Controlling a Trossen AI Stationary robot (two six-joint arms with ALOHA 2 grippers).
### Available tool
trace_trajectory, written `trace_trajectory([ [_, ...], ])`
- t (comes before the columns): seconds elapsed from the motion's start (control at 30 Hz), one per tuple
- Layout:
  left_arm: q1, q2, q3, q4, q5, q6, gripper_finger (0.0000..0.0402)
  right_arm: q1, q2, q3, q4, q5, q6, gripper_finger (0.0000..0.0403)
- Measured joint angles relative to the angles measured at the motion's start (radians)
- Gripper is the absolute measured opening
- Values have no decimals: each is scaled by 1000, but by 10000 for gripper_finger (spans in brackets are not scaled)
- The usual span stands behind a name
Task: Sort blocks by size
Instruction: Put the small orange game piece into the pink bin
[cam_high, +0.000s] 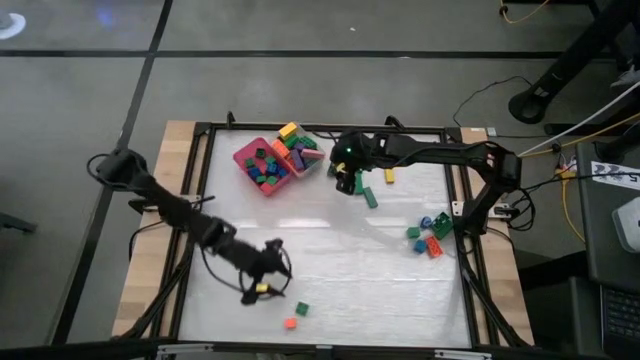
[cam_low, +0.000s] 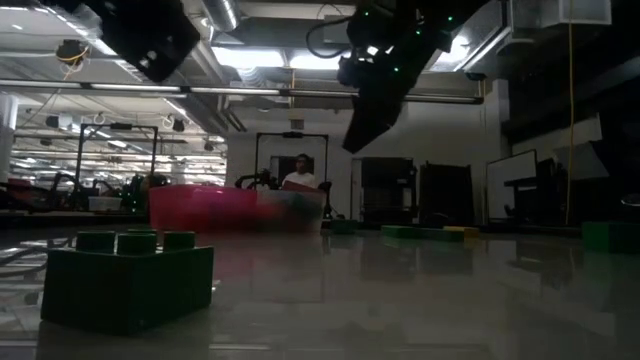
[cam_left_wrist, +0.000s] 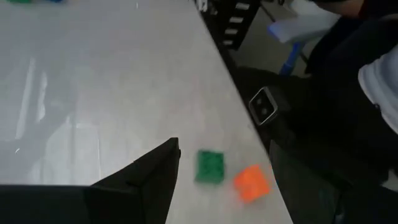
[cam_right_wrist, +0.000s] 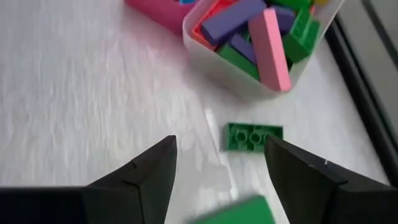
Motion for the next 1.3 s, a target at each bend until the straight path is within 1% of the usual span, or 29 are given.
trace_trajectory([
  [0.13, -88, 96, 0, 129, -109, -20, 237, 0, 0, 0, -30, -18, 25, 241],
  [0.3, -157, 222, 5, 287, -153, -83, 237, 0, 0, 0, -98, -26, 26, 241],
  [0.47, -205, 354, 91, 282, -165, -113, 237, -1, 0, 0, -148, -11, 27, 241],
  [0.63, -230, 448, 178, 253, -189, -16, 237, 0, 0, 0, -149, -8, 62, 241],
  [0.77, -242, 470, 226, 141, -285, 1, 237, 0, 0, 0, -149, -8, 82, 241],
  [0.87, -249, 471, 240, 69, -343, -34, 237, 0, 0, 0, -150, -8, 83, 241],
  [1.1, -267, 471, 241, 65, -352, -159, 237, 0, 0, 0, -160, -8, 83, 241],
  [1.3, -282, 479, 241, 48, -376, -215, 237, 0, 0, 0, -164, -8, 81, 241],
])
